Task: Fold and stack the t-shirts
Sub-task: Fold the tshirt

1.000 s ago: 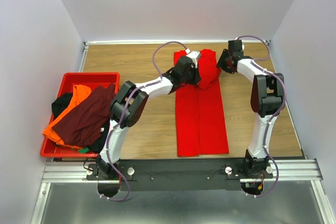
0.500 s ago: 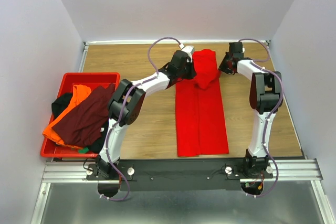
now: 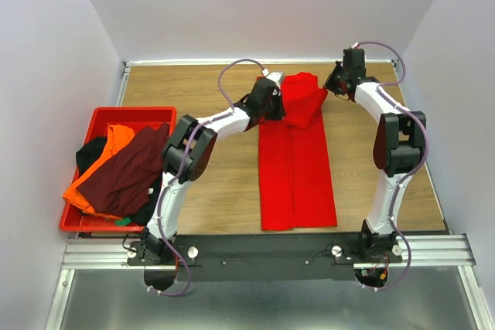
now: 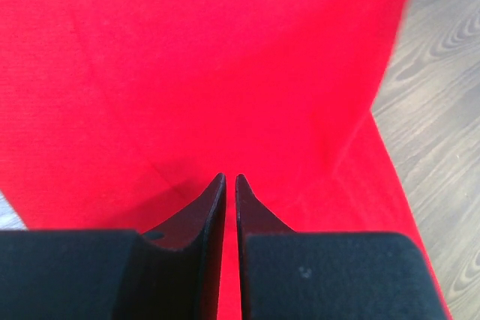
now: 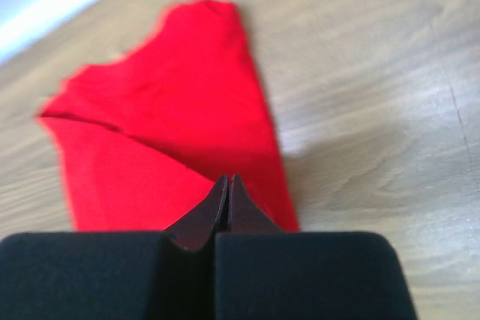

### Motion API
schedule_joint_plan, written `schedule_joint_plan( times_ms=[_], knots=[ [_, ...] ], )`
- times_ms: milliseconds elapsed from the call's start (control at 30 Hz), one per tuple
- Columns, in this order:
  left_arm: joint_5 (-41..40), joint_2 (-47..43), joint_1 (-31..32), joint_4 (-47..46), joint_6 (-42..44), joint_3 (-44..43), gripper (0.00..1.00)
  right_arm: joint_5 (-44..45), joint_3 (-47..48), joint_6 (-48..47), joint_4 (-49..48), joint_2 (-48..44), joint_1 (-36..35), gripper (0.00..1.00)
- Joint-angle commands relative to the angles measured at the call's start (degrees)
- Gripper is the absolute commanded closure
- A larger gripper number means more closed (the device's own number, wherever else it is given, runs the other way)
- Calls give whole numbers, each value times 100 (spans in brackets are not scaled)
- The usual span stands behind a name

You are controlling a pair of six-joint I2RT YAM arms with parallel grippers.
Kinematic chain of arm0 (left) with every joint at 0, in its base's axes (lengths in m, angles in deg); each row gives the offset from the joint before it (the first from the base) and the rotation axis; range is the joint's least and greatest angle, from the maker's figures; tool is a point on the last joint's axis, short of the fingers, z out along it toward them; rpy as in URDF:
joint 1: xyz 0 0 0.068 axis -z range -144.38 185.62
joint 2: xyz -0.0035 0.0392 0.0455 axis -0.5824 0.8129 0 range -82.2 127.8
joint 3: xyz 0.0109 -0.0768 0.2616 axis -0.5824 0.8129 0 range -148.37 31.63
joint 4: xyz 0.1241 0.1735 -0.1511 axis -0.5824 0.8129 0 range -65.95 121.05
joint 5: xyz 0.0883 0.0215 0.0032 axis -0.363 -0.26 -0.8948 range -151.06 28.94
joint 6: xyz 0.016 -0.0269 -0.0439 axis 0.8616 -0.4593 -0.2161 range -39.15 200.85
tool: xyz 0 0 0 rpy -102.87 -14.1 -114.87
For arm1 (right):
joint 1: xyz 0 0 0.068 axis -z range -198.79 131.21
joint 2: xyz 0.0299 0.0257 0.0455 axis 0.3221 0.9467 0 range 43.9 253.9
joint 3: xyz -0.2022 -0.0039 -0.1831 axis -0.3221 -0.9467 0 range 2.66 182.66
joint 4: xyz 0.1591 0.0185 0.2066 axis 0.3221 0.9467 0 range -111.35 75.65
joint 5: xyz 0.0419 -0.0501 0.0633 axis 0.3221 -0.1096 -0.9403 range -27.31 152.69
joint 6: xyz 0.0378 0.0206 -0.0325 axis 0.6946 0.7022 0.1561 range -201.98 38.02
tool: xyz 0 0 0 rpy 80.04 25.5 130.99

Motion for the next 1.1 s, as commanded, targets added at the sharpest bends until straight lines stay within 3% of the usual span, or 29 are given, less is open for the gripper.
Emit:
schedule_joint_plan(
  times_ms=[0,367,567,967,1067],
  knots=[
    [-81,73,-44,33,-18,-93,83,153,146,-176,168,-454,-271,100],
    [-46,-103,-123,24,-62,39,83,1252,1104,-168,809,442,-834,100],
    [-37,-111,-131,15,-71,13,83,1894,1175,-326,1029,267,-939,100],
    [-300,-585,-430,-38,-729,679,83,1824,1922,-282,1214,1022,-1827,99],
    [-318,-726,-571,-38,-932,917,83,1710,1931,-282,1223,1058,-1933,93]
  ],
)
